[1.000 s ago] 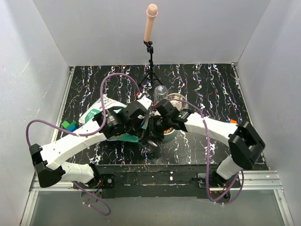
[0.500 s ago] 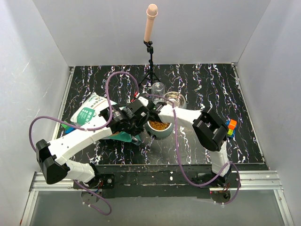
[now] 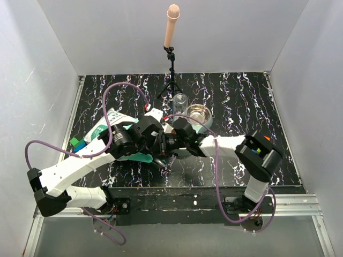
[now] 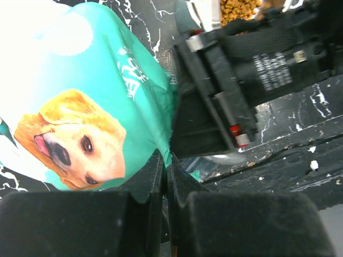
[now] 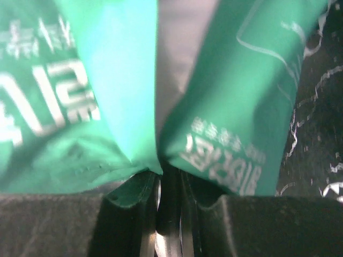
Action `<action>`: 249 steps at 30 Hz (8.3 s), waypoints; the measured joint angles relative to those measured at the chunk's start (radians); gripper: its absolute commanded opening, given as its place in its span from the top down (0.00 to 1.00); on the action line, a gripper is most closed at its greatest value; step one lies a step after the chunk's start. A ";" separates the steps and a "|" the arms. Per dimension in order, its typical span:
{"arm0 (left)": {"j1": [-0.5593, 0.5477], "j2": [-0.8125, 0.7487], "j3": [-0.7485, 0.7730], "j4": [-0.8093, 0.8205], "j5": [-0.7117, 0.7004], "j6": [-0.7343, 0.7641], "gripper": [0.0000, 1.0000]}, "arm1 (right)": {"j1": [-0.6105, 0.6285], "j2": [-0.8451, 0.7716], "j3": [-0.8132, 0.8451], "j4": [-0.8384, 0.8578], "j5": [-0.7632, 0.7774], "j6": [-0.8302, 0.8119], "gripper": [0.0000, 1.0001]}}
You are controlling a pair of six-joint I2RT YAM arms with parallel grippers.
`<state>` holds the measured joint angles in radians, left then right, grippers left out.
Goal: Serve the pet food
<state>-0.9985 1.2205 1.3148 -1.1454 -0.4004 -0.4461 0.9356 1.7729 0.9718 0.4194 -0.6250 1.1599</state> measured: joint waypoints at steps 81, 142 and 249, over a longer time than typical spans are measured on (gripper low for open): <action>-0.018 -0.033 0.126 -0.029 -0.140 -0.101 1.00 | -0.845 -0.601 -0.118 -0.986 -0.331 -0.386 0.99; -0.018 -0.044 0.134 0.017 0.054 0.016 1.00 | -0.599 0.264 1.016 -1.752 0.638 -0.640 0.99; -0.011 0.053 0.357 -0.084 0.138 -0.097 1.00 | 0.156 -0.337 0.546 -1.262 0.745 -0.622 0.45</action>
<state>-1.0100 1.2732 1.6718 -1.2293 -0.2619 -0.5426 1.0916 1.4361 1.5173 -0.8429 0.1204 0.5381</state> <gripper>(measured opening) 0.016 0.555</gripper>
